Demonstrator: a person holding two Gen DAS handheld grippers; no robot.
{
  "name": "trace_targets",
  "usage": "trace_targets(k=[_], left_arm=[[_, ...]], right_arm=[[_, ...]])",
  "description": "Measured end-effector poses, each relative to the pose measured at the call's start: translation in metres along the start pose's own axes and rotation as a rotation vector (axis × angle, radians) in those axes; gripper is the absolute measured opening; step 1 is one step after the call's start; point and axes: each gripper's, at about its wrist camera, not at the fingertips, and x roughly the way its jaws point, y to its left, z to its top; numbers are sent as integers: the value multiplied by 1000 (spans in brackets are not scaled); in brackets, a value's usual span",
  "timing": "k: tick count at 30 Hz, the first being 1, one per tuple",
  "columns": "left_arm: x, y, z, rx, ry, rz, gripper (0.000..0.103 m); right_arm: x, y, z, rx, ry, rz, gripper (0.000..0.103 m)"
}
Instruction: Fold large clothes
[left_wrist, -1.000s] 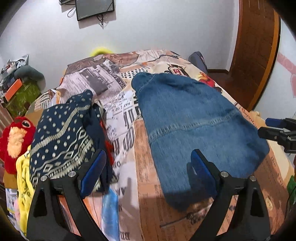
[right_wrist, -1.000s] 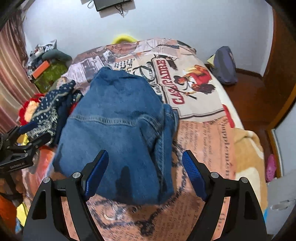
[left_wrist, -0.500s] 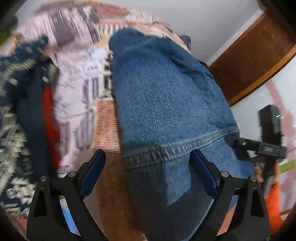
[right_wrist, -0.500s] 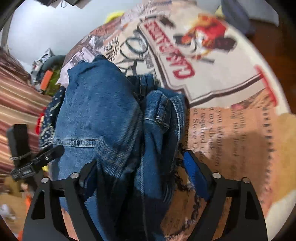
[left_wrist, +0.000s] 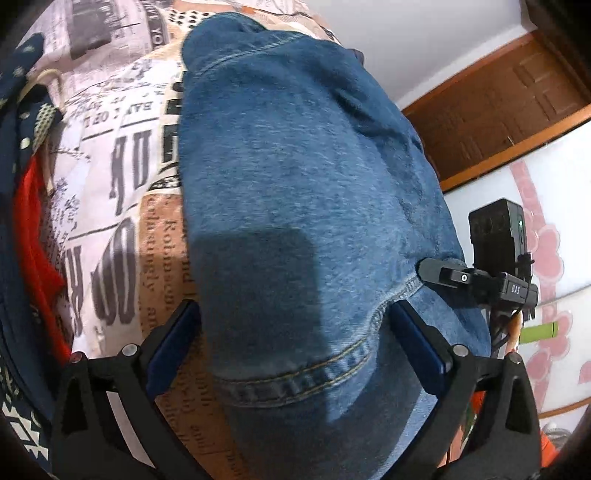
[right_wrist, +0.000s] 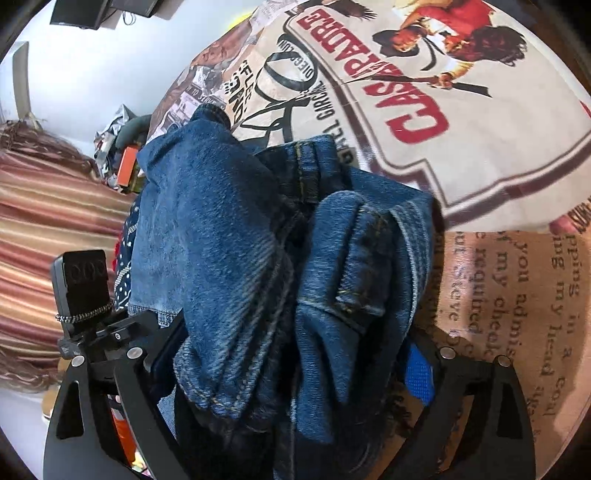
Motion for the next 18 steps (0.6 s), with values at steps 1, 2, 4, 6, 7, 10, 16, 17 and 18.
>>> trace_targets(k=[1,2,4,6,7,10,16,17,18], left_arm=[[1,-3,0,4,2,1,102],[2,-6,-1,8,7,-7,98],[3,-16,-4,30,9,-7,90],[-1,-27,-5,60,-9,49,80],[-2,-32,-7,67,-18,66,78],[-9,-47,-14,86,-28,91,68],[-51,-59,-27,73,-46,47,50],[-61,-62,-31,81,-58,47,49],[-72,-63,-31,87,-73,47,49]], right_arm=[[-1,1,-1,4,2,4,85],[-1,1,-2,15,2,10,82],[-5,2,-5,50,3,38,70],[-10,2,-7,60,-1,35,61],[-14,6,-10,65,-8,29,56],[-23,17,-15,72,-13,2,48],[-43,66,-29,6,-49,-57,40],[-46,75,-31,-7,-55,-62,40],[-51,83,-34,-22,-63,-62,40]])
